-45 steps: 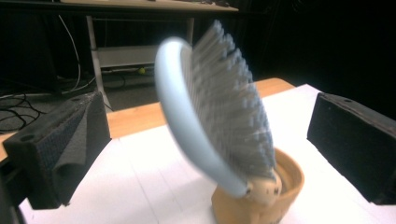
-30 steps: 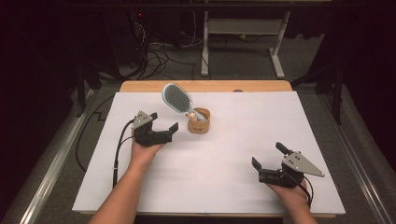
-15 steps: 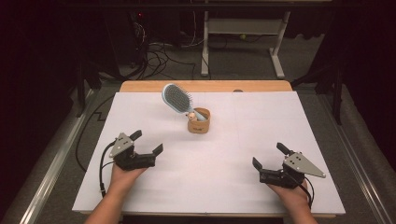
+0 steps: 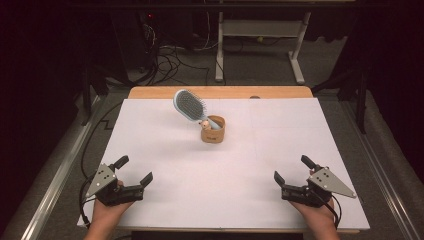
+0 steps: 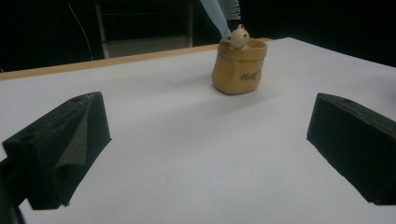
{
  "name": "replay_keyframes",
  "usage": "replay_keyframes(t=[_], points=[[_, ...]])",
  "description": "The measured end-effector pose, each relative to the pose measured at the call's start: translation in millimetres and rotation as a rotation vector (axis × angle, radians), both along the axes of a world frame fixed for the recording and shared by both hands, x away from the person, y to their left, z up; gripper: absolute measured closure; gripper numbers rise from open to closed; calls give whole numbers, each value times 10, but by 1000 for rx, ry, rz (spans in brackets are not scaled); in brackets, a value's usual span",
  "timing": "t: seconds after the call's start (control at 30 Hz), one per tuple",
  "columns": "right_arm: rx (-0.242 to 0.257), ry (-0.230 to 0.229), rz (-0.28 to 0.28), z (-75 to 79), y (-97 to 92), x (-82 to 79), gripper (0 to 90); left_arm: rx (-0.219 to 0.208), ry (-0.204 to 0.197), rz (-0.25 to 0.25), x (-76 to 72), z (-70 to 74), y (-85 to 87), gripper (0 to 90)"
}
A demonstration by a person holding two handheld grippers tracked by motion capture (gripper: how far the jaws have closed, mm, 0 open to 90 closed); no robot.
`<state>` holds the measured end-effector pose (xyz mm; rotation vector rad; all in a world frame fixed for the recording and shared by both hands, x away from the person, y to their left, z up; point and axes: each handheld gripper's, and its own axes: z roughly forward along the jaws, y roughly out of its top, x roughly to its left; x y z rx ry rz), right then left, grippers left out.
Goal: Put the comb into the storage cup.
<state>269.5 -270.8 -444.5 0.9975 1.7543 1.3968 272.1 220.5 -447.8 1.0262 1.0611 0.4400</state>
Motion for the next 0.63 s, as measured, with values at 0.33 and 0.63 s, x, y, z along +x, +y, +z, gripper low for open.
replay_keyframes(t=[0.33,0.63], points=[[9,8,-22,-17,-64,-50,0,33,5,-22,39,-24,-72,3],[9,15,-29,-30,-88,-59,0,21,0,-11,38,2,-73,3]])
